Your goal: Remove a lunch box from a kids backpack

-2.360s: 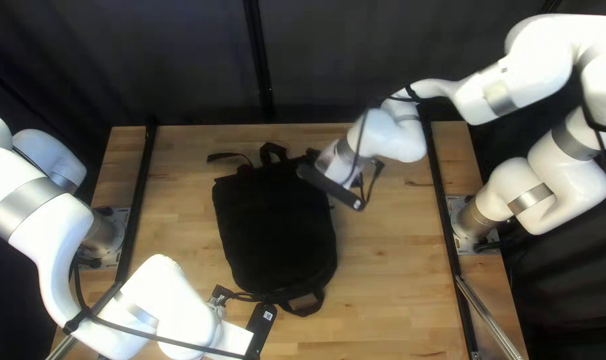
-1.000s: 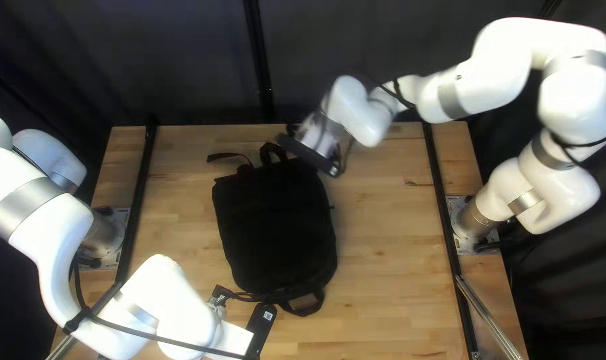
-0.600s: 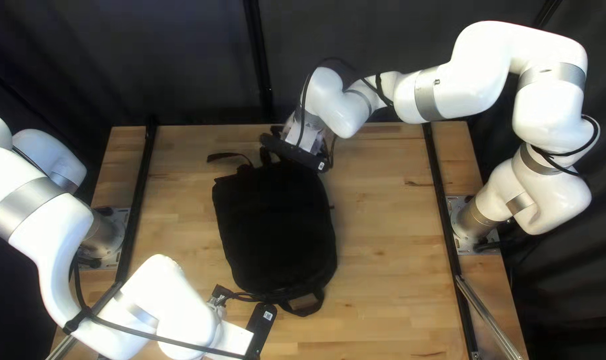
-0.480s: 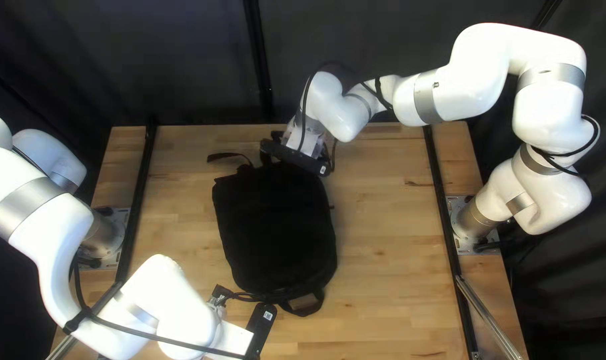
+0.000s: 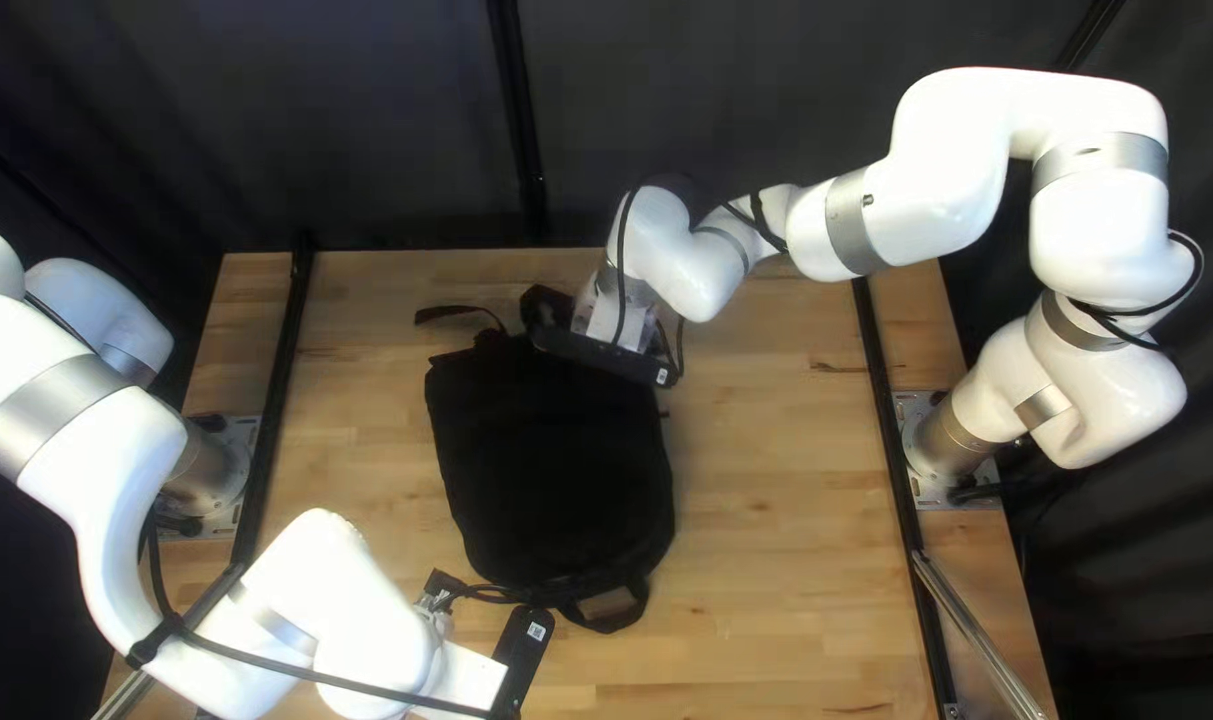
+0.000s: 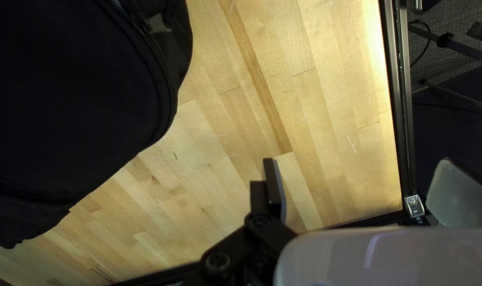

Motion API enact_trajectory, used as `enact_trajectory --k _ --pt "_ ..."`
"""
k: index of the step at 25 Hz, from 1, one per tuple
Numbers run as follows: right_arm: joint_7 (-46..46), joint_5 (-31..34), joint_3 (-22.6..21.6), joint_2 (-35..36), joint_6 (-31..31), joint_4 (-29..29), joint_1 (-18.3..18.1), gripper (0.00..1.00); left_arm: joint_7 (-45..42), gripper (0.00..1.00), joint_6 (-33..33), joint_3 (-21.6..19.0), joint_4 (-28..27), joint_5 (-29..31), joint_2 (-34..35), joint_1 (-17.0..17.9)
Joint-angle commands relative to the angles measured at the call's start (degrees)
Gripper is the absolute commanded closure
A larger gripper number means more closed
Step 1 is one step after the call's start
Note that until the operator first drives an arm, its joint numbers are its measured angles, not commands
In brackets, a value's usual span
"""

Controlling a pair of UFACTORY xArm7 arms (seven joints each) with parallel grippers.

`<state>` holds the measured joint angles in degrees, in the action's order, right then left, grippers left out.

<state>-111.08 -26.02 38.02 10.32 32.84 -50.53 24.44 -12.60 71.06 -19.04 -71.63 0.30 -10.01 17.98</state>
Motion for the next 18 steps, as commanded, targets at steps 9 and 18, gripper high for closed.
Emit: enact_trajectory --k 9,18 --pt "19.2 18.0 0.5 -10.8 -8.2 11.2 3.9 1.00 0.0 0.00 0.0 0.0 0.0 0.0 0.0 0.0" --pt "58.6 47.3 -9.3 -19.7 0.6 14.0 -4.1 1.00 0.0 0.00 0.0 0.0 0.0 0.0 0.0 0.0"
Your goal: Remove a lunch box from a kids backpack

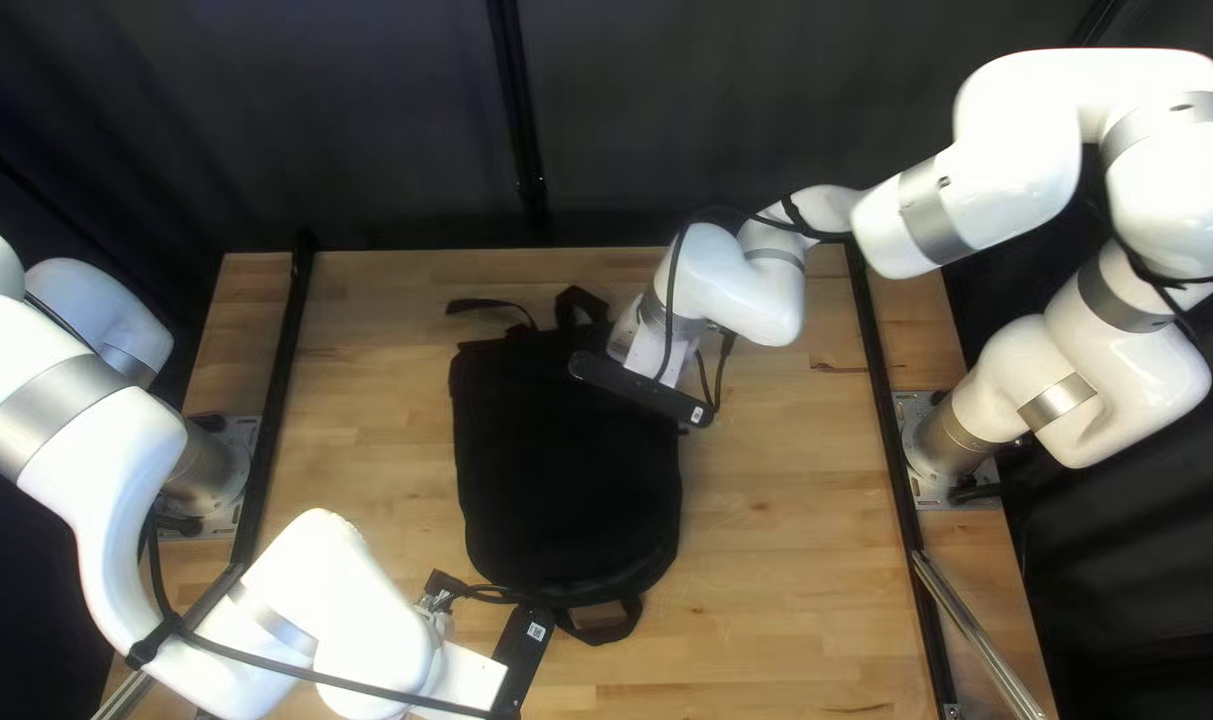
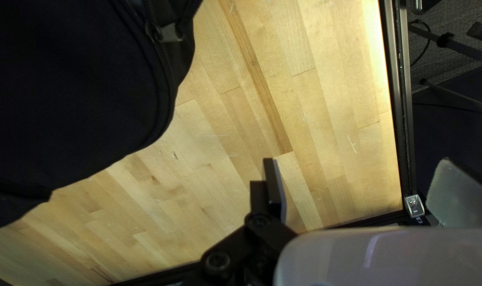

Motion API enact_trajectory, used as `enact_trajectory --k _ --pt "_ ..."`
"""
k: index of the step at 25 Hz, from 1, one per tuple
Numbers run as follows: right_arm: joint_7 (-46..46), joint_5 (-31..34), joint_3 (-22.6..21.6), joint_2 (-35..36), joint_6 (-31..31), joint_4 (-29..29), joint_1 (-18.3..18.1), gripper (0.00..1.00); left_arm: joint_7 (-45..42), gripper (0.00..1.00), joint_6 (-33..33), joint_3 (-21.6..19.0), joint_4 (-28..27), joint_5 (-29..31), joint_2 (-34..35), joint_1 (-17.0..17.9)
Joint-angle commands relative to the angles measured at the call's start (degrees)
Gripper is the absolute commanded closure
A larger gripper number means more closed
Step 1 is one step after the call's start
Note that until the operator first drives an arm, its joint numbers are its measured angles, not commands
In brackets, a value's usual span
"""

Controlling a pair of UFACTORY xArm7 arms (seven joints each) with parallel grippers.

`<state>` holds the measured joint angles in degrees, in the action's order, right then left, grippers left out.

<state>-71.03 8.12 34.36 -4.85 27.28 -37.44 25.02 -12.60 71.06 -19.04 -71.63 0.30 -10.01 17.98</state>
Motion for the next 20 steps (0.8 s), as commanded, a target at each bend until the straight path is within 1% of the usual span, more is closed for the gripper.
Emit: enact_trajectory --k 1,2,4,8,13,20 --pt "24.0 16.0 -7.2 -5.3 7.9 1.1 -5.5 1.00 0.0 0.00 0.0 0.0 0.0 0.0 0.0 0.0" --pt "26.5 17.4 -7.8 -5.8 8.5 1.4 -5.9 1.00 0.0 0.00 0.0 0.0 0.0 0.0 0.0 0.0" --pt "34.9 21.6 -10.0 -7.0 10.3 2.3 -7.0 1.00 0.0 0.00 0.0 0.0 0.0 0.0 0.0 0.0" --pt "47.9 25.9 -13.8 -7.9 14.6 2.7 -7.7 1.00 0.0 0.00 0.0 0.0 0.0 0.0 0.0 0.0" --pt "56.4 27.8 -16.6 -7.8 17.8 2.3 -7.3 1.00 0.0 0.00 0.0 0.0 0.0 0.0 0.0 0.0" --pt "62.4 28.3 -18.8 -5.1 20.0 -0.2 -6.3 1.00 0.0 0.00 0.0 0.0 0.0 0.0 0.0 0.0"
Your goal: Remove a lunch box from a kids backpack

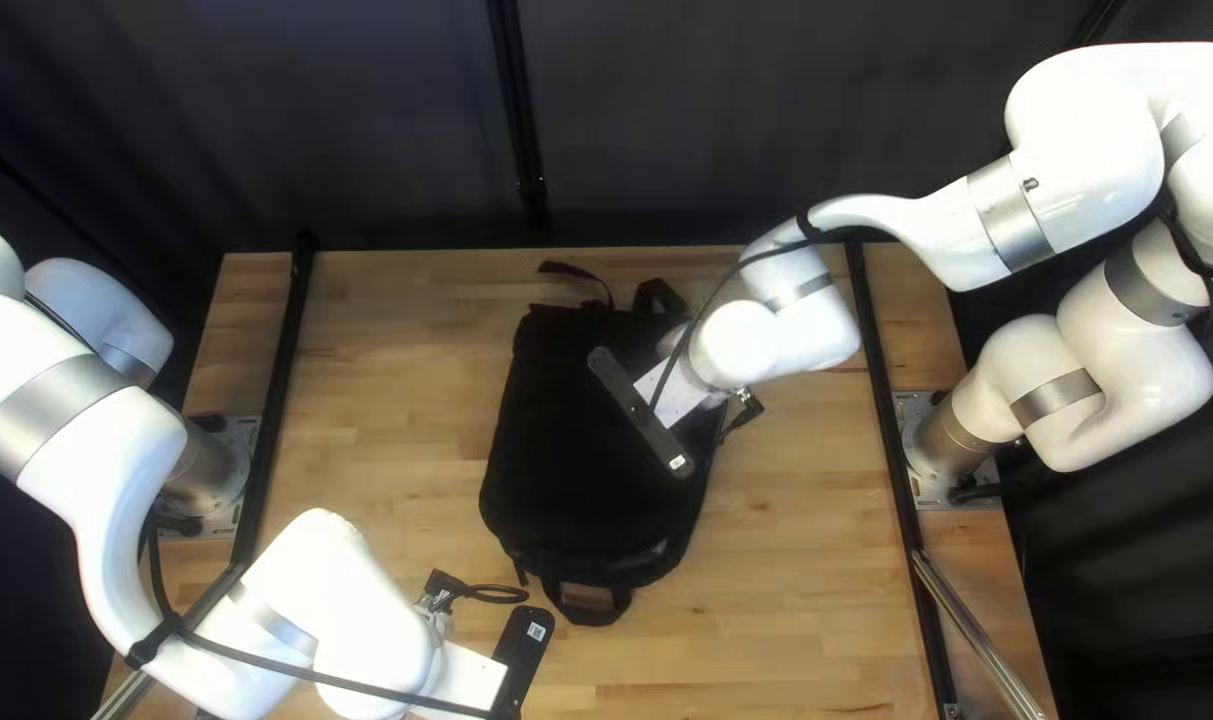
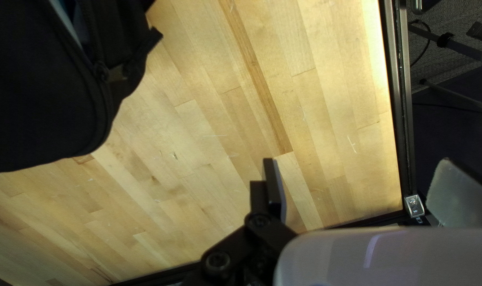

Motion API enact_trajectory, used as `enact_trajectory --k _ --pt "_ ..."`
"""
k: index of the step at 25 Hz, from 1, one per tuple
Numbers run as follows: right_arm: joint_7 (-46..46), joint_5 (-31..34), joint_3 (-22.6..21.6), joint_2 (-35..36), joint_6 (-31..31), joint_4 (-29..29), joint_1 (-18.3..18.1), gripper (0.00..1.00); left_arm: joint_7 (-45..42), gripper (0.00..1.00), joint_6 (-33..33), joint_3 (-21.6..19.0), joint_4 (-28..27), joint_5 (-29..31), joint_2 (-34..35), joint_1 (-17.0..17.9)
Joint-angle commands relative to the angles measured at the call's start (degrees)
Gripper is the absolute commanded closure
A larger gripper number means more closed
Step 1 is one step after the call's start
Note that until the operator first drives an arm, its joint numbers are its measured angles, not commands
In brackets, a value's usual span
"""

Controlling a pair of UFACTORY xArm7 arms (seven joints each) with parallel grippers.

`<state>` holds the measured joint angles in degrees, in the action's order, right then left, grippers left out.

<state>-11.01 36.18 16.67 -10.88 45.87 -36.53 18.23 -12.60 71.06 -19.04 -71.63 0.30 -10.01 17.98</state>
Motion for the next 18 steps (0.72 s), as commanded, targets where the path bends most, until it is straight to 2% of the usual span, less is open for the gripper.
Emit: enact_trajectory --k 1,10,13,18 --pt "2.9 0.1 -1.4 1.0 2.0 -1.4 0.7 1.00 0.0 0.00 0.0 0.0 0.0 0.0 0.0 0.0" --pt "5.5 0.5 -2.7 2.1 3.5 -2.9 1.4 1.00 -1.1 0.00 -1.1 0.1 0.6 -0.6 -0.5 0.0" --pt "5.4 0.5 -2.6 2.7 3.0 -3.2 1.4 1.00 -9.8 0.00 -4.6 0.8 1.3 2.8 -4.3 2.4" --pt "4.7 0.3 -2.6 2.5 2.8 -2.9 1.5 1.00 -20.9 0.00 -6.6 1.2 2.3 6.5 -6.4 5.5"
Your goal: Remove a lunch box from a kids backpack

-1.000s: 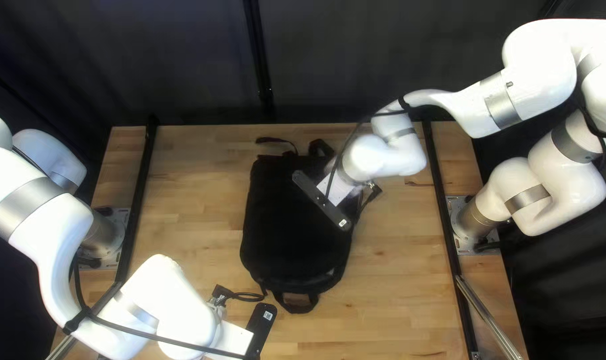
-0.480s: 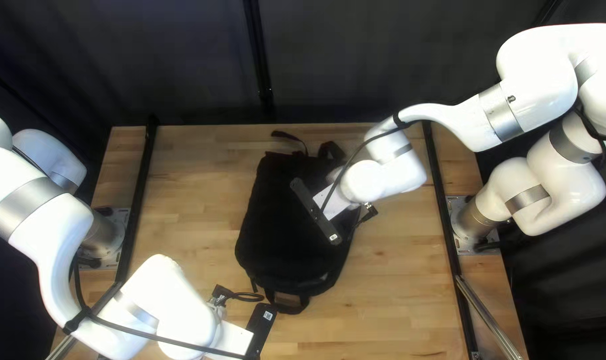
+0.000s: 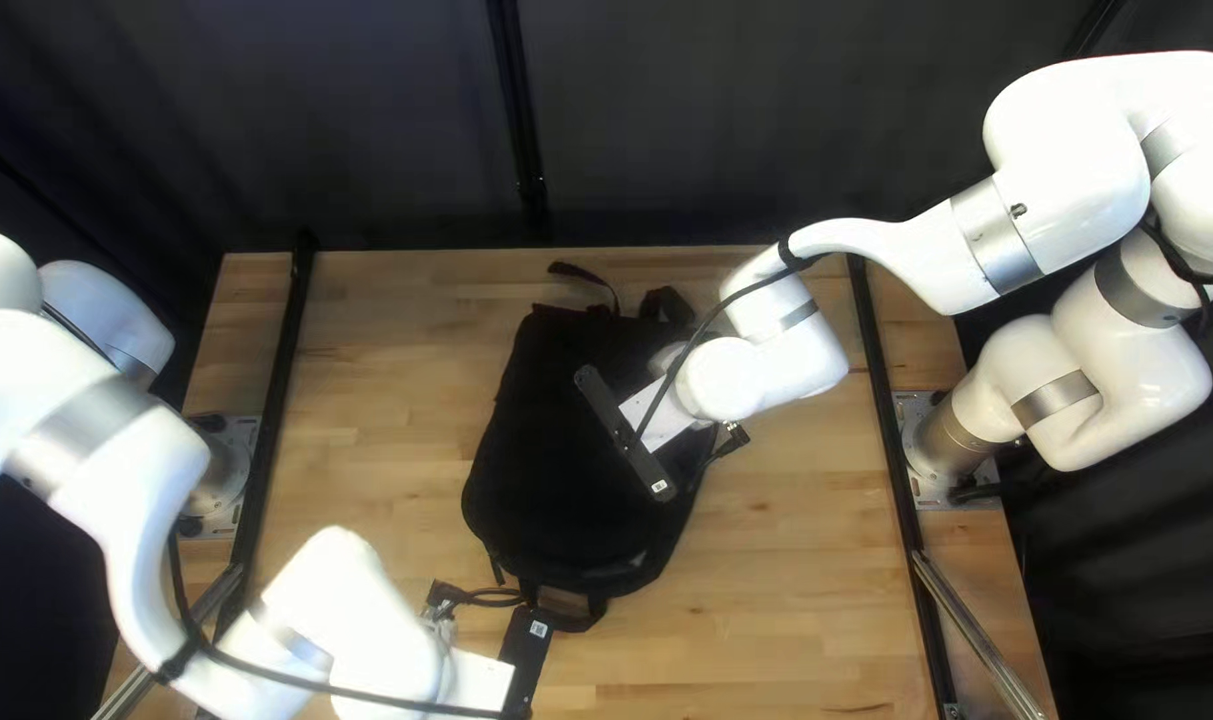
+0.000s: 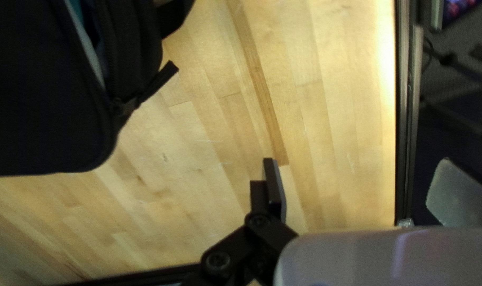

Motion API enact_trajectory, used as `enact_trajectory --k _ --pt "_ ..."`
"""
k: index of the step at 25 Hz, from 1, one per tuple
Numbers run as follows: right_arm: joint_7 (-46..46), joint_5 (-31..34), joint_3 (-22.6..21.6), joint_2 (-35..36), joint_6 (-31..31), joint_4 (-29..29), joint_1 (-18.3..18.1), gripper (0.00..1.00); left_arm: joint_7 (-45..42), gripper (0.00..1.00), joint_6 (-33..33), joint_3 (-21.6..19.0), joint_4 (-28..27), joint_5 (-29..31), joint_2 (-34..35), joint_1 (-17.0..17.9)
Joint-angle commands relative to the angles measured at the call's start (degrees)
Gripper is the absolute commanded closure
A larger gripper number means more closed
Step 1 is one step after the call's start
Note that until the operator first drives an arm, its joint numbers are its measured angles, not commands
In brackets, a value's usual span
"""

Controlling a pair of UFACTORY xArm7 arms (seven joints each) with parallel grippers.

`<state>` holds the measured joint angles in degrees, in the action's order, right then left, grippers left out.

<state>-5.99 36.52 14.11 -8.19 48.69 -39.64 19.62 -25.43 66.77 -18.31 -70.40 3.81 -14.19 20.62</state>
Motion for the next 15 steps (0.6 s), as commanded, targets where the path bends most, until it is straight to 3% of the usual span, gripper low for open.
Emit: enact_trajectory --k 1,3,15 --pt "-0.4 0.0 0.0 -0.1 -0.2 0.2 0.0 1.00 -10.3 0.00 -3.6 0.7 1.6 3.8 -3.0 3.5" --pt "-0.6 0.1 0.1 0.3 -0.6 0.1 0.0 1.00 -9.8 0.00 -6.1 0.6 2.6 3.5 -3.3 3.1" --pt "-3.6 -1.3 0.9 2.7 -2.7 -1.3 -0.2 1.00 -9.8 0.00 -6.1 0.6 2.6 3.5 -3.3 3.1"
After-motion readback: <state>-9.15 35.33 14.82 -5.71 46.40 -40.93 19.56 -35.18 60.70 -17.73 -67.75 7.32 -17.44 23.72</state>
